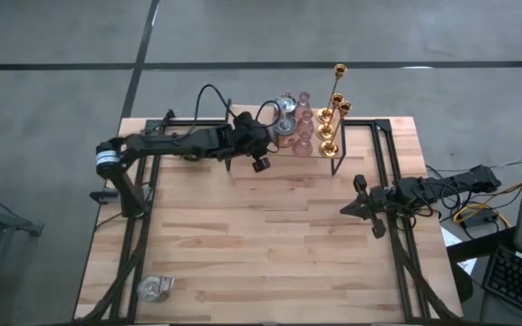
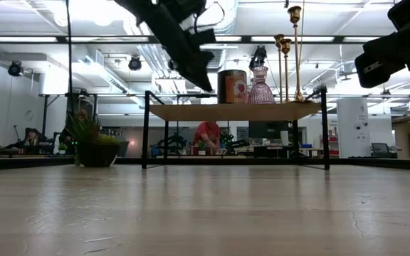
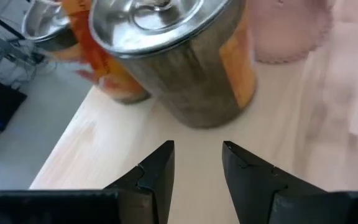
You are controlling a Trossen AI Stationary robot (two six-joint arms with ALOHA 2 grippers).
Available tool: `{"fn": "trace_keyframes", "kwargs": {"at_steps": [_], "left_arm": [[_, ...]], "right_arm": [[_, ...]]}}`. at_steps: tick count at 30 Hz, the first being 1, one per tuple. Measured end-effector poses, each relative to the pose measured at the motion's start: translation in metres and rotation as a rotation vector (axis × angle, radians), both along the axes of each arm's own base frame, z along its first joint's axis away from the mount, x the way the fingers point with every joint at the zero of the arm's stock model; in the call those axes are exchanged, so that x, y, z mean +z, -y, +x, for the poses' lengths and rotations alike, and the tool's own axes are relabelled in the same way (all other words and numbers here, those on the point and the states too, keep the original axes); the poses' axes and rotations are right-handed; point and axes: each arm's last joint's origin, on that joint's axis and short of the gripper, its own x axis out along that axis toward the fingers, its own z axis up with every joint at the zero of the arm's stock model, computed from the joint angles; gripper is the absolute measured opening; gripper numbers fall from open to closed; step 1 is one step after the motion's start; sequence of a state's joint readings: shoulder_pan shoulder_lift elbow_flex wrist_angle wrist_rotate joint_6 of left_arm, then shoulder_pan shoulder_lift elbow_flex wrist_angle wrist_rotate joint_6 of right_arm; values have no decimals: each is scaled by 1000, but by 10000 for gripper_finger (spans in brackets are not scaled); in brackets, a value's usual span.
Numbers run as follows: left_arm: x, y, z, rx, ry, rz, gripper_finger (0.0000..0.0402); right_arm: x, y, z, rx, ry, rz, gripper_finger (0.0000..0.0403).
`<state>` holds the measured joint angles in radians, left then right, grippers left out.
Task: Pick & Place candle stick holders
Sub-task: Put the silver scented candle on the shelf
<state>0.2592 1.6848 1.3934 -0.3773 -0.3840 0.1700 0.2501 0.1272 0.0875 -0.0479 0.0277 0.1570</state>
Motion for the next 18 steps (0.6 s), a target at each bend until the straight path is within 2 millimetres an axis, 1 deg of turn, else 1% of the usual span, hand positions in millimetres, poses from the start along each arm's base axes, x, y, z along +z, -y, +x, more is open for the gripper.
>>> {"fn": "trace_keyframes", "kwargs": {"at_steps": [3,4,8,14,18], "left_arm": [[9,12,-12,-16,-49,-54,138],[9,18,-16,-22,-78,-80,138],[15,45,-35,-51,-155,-180,138],[28,105,-67,-99,-239,-327,138],[39,148,-92,-88,-223,-429,138]], "right_arm": [[0,0,0,0,0,0,8],[0,0,0,0,0,0,8],[0,0,0,0,0,0,8],[0,0,0,0,0,0,8],[0,0,0,0,0,0,8]]}}
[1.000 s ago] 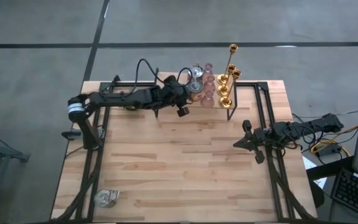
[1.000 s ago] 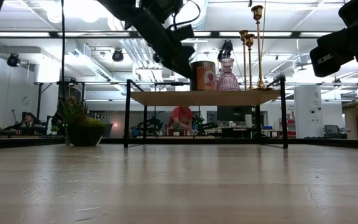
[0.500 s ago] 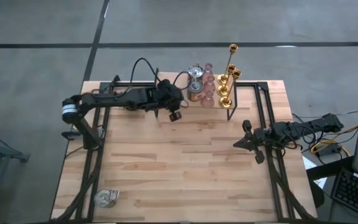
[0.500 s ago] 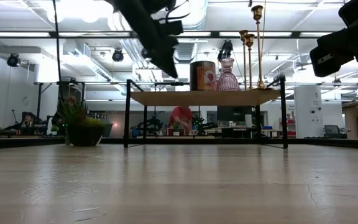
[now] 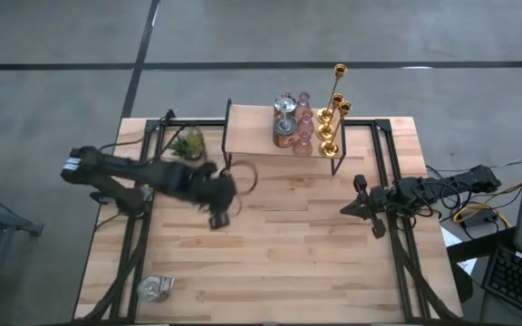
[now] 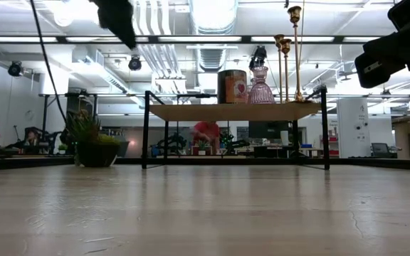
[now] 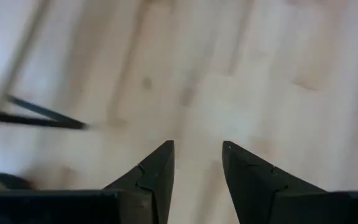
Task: Pick & Place candle stick holders
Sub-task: Put the silver scented candle on the shelf
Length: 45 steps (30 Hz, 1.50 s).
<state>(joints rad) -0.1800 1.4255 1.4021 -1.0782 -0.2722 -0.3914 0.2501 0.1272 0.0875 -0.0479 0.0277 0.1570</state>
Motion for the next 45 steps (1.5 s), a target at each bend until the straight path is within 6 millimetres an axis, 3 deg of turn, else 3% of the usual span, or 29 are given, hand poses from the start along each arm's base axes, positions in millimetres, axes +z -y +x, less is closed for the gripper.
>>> {"fn": "trace_keyframes", "kwargs": {"at_steps": [6,10,18,24,30,39,45], "left_arm": [[8,70,-30,-27,62,-149,138],[3,113,-51,-36,52,-216,138],[-12,169,-101,86,-91,-350,138],[-26,191,-135,246,-194,-352,138],[-39,209,-151,345,-338,-386,138],[-70,228,-152,356,-469,-320,138],[-78,232,-152,349,-510,-296,138]], "right_arm": [[0,0,0,0,0,0,8],[0,0,0,0,0,0,8],[0,0,0,0,0,0,8],[0,0,0,0,0,0,8],[0,0,0,0,0,0,8],[0,0,0,0,0,0,8],[0,0,0,0,0,0,8]]}}
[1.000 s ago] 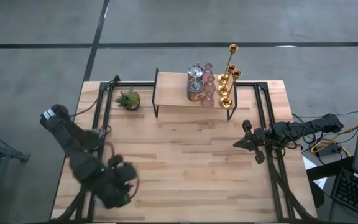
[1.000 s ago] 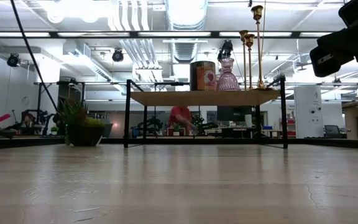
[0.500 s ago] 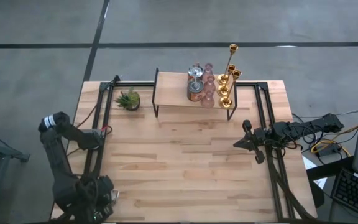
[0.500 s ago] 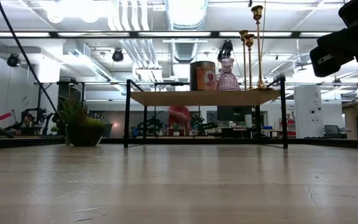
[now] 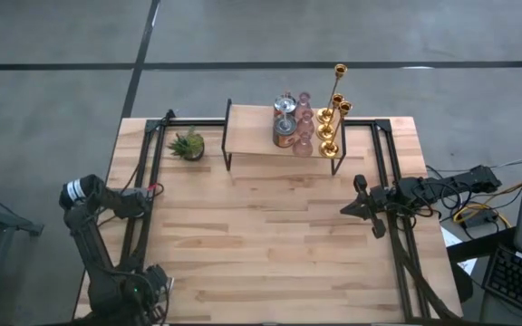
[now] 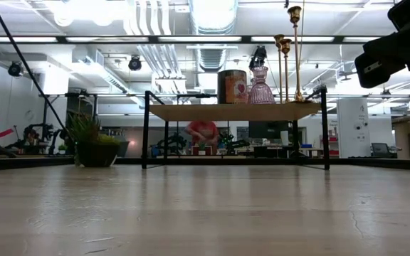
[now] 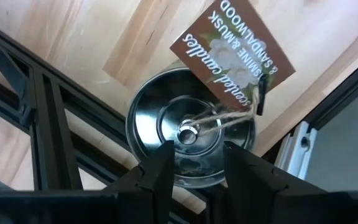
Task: Pick & Place candle stick holders
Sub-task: Put the silver scented candle on the shelf
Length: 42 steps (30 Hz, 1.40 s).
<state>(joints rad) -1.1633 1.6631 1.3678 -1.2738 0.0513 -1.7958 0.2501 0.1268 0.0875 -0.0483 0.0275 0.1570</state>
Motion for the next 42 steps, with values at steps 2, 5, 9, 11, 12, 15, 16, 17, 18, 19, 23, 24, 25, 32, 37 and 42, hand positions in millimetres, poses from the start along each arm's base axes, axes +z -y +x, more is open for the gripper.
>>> {"fn": "trace_keyframes", "kwargs": {"at_steps": [2,5,9,11,12,15,16,17,18,19,23,24,25,32,37,42], "left_arm": [[-2,0,-1,-17,-14,9,138],[-3,0,-1,-41,-1,24,138],[-10,-5,-3,-45,-7,49,138],[-14,-8,-5,-56,-4,48,138],[-16,-8,-5,-58,0,40,138],[-18,-11,-6,-57,14,8,138],[-18,-12,-7,-56,17,0,138],[-19,-13,-7,-52,19,-6,138],[-18,-13,-7,-44,20,-8,138],[-18,-13,-7,-41,21,-10,138],[-17,-14,-7,-39,25,-16,126],[-17,-14,-7,-39,25,-17,120],[-18,-13,-7,-42,27,-18,112],[-19,-14,-7,-56,48,-15,60],[-19,-14,-6,-75,66,-6,37],[-20,-16,-3,-72,160,49,38]], "right_arm": [[0,0,0,0,0,0,8],[0,0,0,0,0,0,8],[0,0,0,0,0,0,8],[0,0,0,0,0,0,8],[0,0,0,0,0,0,8],[0,0,0,0,0,0,8],[0,0,0,0,0,0,8],[0,0,0,0,0,0,8],[0,0,0,0,0,0,8],[0,0,0,0,0,0,8],[0,0,0,0,-1,0,8],[0,0,0,0,-1,0,8],[0,0,0,0,-1,0,8],[0,0,0,0,-1,0,8],[0,0,0,0,0,0,8],[0,0,0,0,0,0,8]]}}
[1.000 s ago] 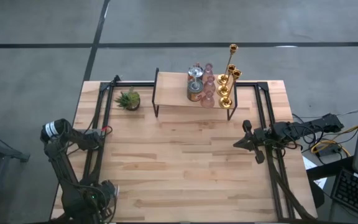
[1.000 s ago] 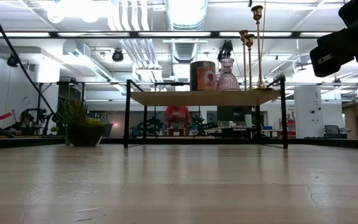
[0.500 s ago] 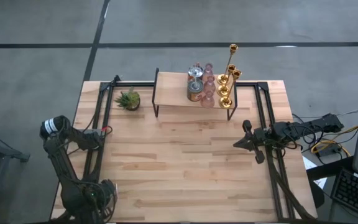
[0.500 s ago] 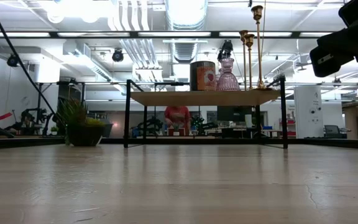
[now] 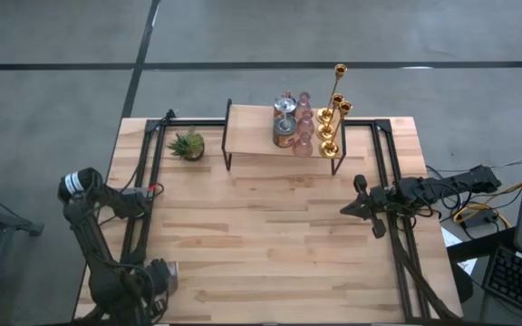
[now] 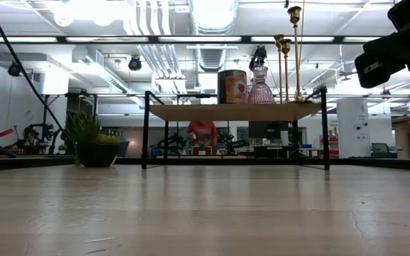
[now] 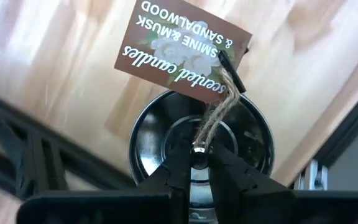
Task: Pick & Place candle stick holders
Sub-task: Put the silver scented candle on the shelf
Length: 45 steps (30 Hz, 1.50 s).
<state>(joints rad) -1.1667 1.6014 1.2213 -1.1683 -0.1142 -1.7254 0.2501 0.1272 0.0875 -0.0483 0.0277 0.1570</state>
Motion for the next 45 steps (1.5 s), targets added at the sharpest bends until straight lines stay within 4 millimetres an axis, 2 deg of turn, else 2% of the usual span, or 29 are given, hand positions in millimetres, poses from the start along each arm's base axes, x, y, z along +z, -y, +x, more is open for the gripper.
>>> {"fn": "trace_keyframes", "kwargs": {"at_steps": [6,13,19,33,45], "left_arm": [[-1,-4,10,53,91,41,37],[-1,-17,28,113,81,68,38],[-1,-31,51,76,67,91,37],[-1,-85,108,-81,25,159,37],[0,-138,146,-166,27,174,37]], "right_arm": [[0,0,0,0,0,0,8],[0,0,0,0,0,0,8],[0,0,0,0,0,0,8],[0,0,0,0,0,0,8],[0,0,0,0,0,0,8]]}}
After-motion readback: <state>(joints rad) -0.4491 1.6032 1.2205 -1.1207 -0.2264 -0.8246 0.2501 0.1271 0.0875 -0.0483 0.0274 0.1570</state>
